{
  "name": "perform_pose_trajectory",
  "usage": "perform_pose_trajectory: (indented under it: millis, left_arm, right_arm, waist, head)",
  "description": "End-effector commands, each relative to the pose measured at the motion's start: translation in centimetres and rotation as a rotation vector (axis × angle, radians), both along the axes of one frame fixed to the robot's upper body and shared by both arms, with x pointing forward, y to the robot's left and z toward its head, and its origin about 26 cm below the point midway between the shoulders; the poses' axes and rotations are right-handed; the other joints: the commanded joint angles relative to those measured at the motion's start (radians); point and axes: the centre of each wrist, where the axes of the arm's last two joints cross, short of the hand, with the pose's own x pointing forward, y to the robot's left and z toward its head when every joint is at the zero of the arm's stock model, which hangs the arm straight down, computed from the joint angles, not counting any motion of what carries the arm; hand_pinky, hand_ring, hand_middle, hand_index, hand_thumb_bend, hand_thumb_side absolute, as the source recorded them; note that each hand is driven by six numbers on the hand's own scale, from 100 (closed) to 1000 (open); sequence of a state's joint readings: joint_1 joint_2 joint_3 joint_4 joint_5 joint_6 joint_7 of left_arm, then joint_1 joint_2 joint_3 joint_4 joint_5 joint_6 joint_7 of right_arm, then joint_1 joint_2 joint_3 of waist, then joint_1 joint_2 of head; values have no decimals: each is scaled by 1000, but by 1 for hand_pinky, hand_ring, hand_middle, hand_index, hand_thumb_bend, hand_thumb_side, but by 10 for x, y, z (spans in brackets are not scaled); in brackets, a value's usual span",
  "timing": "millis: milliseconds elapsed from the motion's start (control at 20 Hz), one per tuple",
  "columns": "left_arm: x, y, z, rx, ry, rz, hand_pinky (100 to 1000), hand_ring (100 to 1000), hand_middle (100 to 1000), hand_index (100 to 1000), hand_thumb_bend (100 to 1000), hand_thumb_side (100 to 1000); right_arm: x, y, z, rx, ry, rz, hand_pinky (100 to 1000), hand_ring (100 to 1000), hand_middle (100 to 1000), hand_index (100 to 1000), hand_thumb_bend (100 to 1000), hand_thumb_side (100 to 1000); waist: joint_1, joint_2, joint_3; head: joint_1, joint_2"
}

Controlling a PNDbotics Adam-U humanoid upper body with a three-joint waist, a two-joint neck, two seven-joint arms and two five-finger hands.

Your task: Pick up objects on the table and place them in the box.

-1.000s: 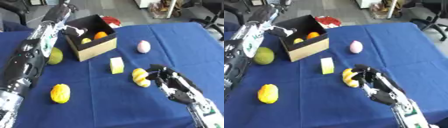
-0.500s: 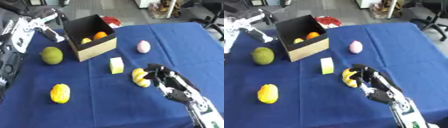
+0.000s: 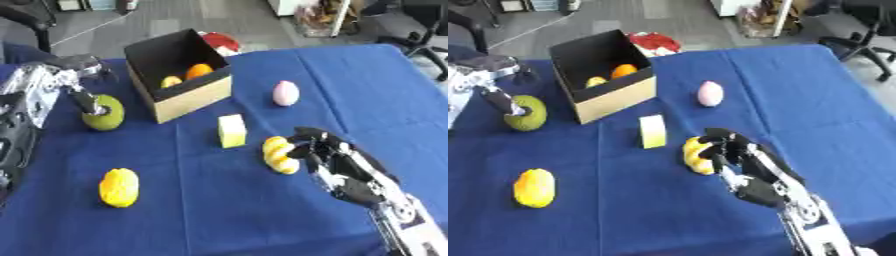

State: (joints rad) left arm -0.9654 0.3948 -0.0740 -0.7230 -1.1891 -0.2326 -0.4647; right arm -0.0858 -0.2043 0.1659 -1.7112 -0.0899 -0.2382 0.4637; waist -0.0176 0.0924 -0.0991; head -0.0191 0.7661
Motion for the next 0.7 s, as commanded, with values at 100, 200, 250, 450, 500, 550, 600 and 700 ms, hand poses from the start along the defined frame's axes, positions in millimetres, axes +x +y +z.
perform_pose_trajectory:
  millis: [100,200,250,450,500,550,600,700]
  left_arm:
    - [2,6,-1,83,60,23,791,713,712,833,474,100]
    - [2,6,-2,137,122,21,761,661,651,787,469,100]
    - [2,6,0,156,138,21,704,567,544,707,431,100]
    - [2,6,16,181,101,20,594,415,374,548,392,100]
    - [2,5,26,172,56,13,585,405,365,541,368,100]
    - [1,4,36,153,6,4,580,401,361,538,357,100]
    - [0,2,49,126,-57,-13,578,399,360,538,344,100]
    - [-4,-4,77,67,-197,-53,589,412,363,543,337,100]
  right_arm:
    - [1,-3,5,-6,-19,-6,798,737,789,918,100,343]
    - [1,-3,5,-6,-19,-6,798,737,789,918,100,342]
    - [1,-3,5,-7,-18,-6,798,737,789,918,100,343]
    - [1,-3,5,-8,-19,-8,798,737,789,918,100,343]
    - [1,-4,5,-9,-17,-9,798,737,789,918,100,342]
    - [1,-4,5,-10,-16,-9,799,737,789,918,100,342]
    - [1,-4,4,-11,-16,-10,799,737,789,918,100,342]
    - [1,-4,4,-12,-15,-10,799,737,789,918,100,343]
  waist:
    - [-2,-7,0]
    - [-2,-7,1]
    - [-2,-7,2]
    - [-1,-9,6]
    - [0,-10,7]
    - [0,-10,7]
    - [1,-11,8]
    - [2,-12,8]
  head:
    - [2,4]
    - [2,4]
    - [1,4]
    - [-1,4]
    - [-2,4]
    - [-2,4]
    - [-3,4]
    - [-2,4]
